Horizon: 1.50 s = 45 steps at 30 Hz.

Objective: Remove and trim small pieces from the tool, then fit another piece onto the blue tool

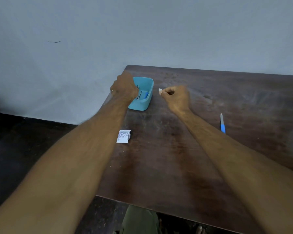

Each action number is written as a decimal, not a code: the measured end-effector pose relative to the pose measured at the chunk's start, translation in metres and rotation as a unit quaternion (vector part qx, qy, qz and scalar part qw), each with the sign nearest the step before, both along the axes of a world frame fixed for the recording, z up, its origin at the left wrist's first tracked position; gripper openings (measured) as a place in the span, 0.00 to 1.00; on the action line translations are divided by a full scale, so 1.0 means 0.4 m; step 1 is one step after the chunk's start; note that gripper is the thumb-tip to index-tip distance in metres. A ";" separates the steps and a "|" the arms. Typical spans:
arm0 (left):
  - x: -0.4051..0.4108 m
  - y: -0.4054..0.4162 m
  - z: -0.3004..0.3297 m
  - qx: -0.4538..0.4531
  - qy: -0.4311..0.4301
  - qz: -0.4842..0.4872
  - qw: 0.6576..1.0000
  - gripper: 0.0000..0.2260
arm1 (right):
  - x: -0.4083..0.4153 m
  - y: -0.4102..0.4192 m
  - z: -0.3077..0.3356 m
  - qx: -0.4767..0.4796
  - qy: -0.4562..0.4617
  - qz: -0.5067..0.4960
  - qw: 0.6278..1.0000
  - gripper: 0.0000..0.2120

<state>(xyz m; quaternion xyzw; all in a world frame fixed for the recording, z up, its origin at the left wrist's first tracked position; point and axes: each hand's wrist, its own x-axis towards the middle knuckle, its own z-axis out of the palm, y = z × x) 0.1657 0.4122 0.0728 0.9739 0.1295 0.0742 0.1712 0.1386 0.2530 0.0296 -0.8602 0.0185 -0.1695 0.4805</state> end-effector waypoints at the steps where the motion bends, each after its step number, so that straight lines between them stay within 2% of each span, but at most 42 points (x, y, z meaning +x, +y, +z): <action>1: 0.005 -0.001 -0.004 0.014 0.004 -0.004 1.000 0.20 | 0.002 -0.003 -0.009 -0.005 0.001 0.002 1.000 0.08; 7: 0.028 -0.012 -0.014 0.093 0.031 -0.021 0.995 0.21 | 0.011 -0.025 -0.054 0.005 0.021 0.002 1.000 0.07; 13: 0.029 -0.025 -0.015 0.118 0.047 -0.027 0.992 0.21 | 0.004 -0.044 -0.073 0.012 0.025 0.006 1.000 0.07; 18: 0.014 -0.033 -0.012 0.102 0.035 -0.030 0.994 0.20 | -0.011 -0.063 -0.077 0.020 0.028 0.002 0.999 0.07; 22: -0.020 -0.063 0.002 0.081 -0.010 -0.028 0.996 0.16 | -0.030 -0.088 -0.066 0.034 0.019 -0.007 0.999 0.07; 27: -0.120 -0.164 -0.037 -0.050 -0.091 -0.066 0.992 0.11 | -0.090 -0.149 -0.057 0.081 0.008 -0.032 0.996 0.08; 31: -0.227 -0.287 -0.099 -0.108 -0.056 -0.083 0.989 0.09 | -0.161 -0.235 -0.075 0.074 0.013 -0.077 0.994 0.10; 34: -0.284 -0.378 -0.135 -0.097 -0.021 -0.106 0.989 0.09 | -0.214 -0.311 -0.078 0.071 0.007 -0.102 0.992 0.10; 45: -0.357 -0.583 -0.141 -0.026 0.012 -0.163 0.986 0.17 | -0.328 -0.469 -0.096 0.088 0.020 -0.150 0.985 0.10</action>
